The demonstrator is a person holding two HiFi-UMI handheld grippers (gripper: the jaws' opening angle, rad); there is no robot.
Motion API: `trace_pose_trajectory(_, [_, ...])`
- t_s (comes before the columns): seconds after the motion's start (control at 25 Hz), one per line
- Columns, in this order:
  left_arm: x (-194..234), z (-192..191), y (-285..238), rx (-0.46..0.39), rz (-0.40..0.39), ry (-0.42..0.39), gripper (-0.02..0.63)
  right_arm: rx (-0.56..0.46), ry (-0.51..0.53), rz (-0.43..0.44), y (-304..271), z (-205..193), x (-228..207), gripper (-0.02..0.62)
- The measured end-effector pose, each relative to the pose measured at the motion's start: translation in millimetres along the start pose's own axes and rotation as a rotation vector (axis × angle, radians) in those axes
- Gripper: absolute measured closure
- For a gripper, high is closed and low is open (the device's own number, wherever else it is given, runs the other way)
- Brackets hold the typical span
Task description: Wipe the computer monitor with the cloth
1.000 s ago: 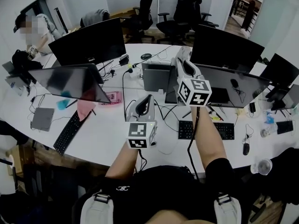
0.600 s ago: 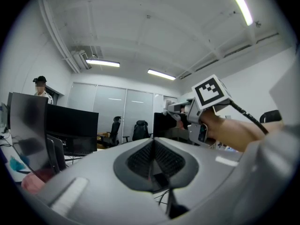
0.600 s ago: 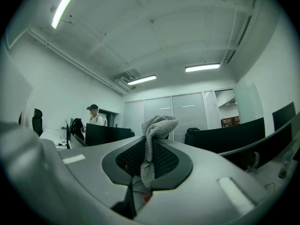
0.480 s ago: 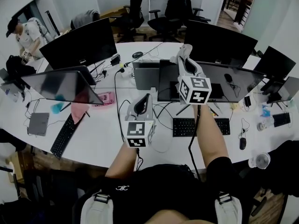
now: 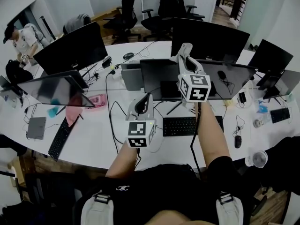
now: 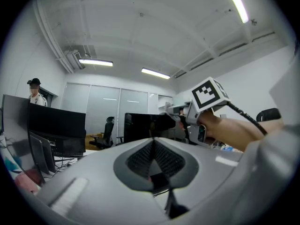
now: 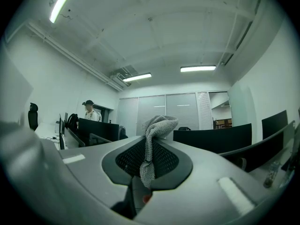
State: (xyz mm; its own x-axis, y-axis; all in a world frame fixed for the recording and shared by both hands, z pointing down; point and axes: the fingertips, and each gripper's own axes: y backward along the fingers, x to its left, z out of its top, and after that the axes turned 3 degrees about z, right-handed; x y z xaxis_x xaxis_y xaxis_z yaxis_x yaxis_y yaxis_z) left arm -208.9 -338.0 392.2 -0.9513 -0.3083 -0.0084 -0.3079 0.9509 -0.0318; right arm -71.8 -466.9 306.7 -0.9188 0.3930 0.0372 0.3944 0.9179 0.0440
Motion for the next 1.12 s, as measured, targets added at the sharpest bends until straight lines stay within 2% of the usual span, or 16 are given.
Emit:
trace_pose_trajectory(0.72, [-120, 4, -42, 0.0, -0.014, -0.017, 0.557, 0.051, 0.025, -0.049, 51, -5, -144, 0.563])
trace_pose_trajectory(1.12, [-179, 1, -58, -0.003, -0.041, -0.027, 0.555, 0.068, 0.029, -0.152, 91, -10, -245, 0.563])
